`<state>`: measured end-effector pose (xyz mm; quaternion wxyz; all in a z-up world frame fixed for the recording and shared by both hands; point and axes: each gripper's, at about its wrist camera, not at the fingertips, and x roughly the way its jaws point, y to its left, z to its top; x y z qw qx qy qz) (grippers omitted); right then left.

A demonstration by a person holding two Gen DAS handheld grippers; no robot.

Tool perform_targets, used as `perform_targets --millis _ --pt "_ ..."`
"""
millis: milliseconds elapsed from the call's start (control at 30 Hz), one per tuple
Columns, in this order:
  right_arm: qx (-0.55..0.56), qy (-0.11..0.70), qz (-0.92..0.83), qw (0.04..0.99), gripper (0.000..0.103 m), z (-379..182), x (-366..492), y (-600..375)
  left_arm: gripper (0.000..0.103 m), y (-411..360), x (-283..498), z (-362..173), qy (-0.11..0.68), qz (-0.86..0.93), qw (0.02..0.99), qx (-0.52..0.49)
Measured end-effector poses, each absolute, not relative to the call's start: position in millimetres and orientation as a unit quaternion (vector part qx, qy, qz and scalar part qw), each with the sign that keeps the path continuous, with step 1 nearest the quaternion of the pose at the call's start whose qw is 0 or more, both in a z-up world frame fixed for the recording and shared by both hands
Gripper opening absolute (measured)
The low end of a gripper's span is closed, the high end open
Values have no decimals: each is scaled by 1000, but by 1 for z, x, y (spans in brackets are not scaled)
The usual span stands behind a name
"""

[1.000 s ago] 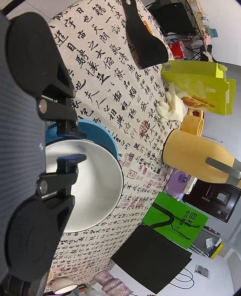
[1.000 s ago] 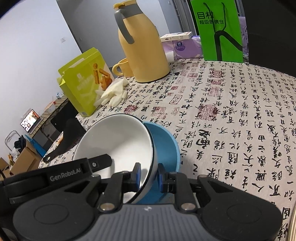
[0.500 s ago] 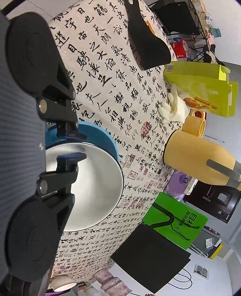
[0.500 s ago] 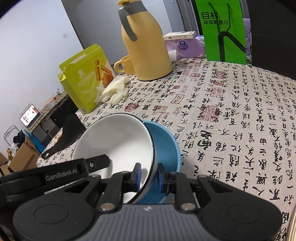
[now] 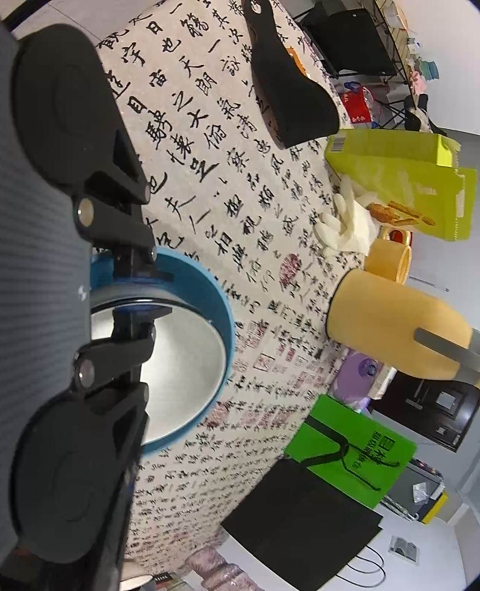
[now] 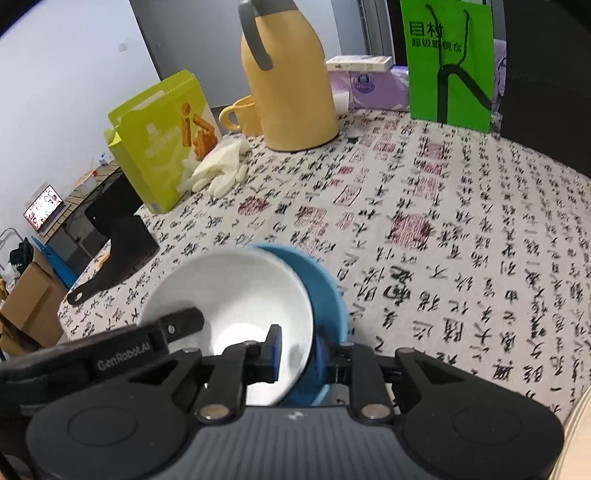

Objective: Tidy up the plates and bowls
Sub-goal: 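Settle the white bowl flat inside the blue bowl with both grippers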

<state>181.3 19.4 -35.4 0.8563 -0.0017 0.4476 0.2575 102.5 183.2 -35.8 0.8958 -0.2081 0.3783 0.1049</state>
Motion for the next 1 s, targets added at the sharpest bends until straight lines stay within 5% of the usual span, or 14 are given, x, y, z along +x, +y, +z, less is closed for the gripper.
perform_targets --millis 233,1000 --pt "-1 443 247 862 6 -38 186 15 11 180 108 -35 386 105 896 -192" --pt "54 448 253 856 6 -45 188 1 12 180 117 -31 414 116 881 -197"
